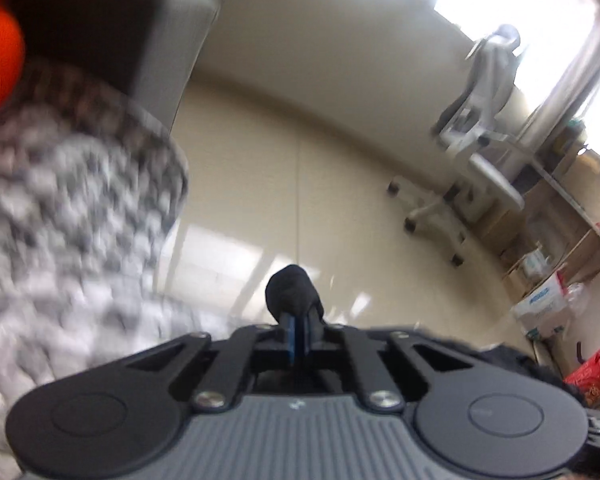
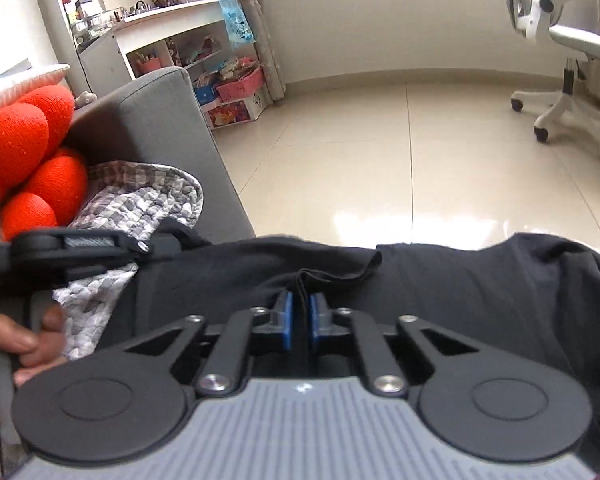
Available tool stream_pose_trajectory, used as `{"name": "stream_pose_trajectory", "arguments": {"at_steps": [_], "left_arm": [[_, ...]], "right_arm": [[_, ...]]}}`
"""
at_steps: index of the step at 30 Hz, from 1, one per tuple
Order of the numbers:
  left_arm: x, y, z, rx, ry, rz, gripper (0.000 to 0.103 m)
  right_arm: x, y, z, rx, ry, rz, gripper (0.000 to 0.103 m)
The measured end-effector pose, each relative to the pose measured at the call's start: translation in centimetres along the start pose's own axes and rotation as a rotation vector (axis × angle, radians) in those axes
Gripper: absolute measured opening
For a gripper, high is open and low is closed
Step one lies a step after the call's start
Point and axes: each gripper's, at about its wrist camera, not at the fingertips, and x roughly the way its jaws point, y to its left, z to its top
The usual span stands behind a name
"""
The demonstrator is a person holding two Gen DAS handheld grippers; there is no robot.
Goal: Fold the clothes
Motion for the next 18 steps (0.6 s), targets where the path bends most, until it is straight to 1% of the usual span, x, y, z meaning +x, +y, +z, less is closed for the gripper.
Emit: {"name": "stream_pose_trajectory", "arguments": {"at_steps": [1,4,5,7,9,11,13,14,15,16,17,18], "left_arm": [[-0.7,0.4,0.3,-0.017,-0.041,-0.021,0.003],[-2.4,1.3,0.9,-0.079,-0.11,-0.078,0.003],[-2.3,1.0,0.9,-0.051,-0.106,-0.06,0.003],[-1.3,0.3,0.5,0.022,-0.059,0.006,0.003],[-0.3,0.6,0.0,0.025,-0.022,0.051,0.003],[-0.1,1.3,-0.3,-0.006,-0.01,0.058,0.004],[-0.5,1.7,0.0,-0.032,-0.025,0.047,0.005],[-0.7,1.7,0.2,-0.041,-0.026,0.049,0.009],[-1.0,1.8,0.4,-0.051,-0.027,0.053,0.011],[-1.4,2.0,0.5,-0.063,-0.034,0.063,0.013],[-1.8,2.2,0.6,-0.077,-0.042,0.071,0.015],[-2.4,2.5,0.8,-0.093,-0.049,0.071,0.015]], "right_arm": [[-0.1,0.2,0.0,-0.002,-0.017,0.0,0.006],[-0.5,0.9,-0.1,-0.022,-0.069,0.003,0.006],[-0.3,1.2,-0.3,-0.031,-0.064,-0.012,0.006],[0.8,1.2,-0.5,-0.036,-0.025,-0.051,0.006],[1.4,0.9,-0.7,-0.027,-0.02,-0.061,0.006],[1.4,0.9,-0.4,-0.037,-0.016,-0.058,0.007],[1.1,0.8,-0.2,-0.05,-0.018,-0.053,0.015],[0.9,0.7,-0.2,-0.053,-0.02,-0.049,0.021],[0.6,0.6,-0.2,-0.056,-0.024,-0.047,0.028],[-0.2,0.5,-0.3,-0.049,-0.045,-0.057,0.031],[-0.9,0.5,-0.4,-0.042,-0.065,-0.067,0.032],[-1.8,0.7,-0.6,-0.049,-0.079,-0.069,0.032]]}}
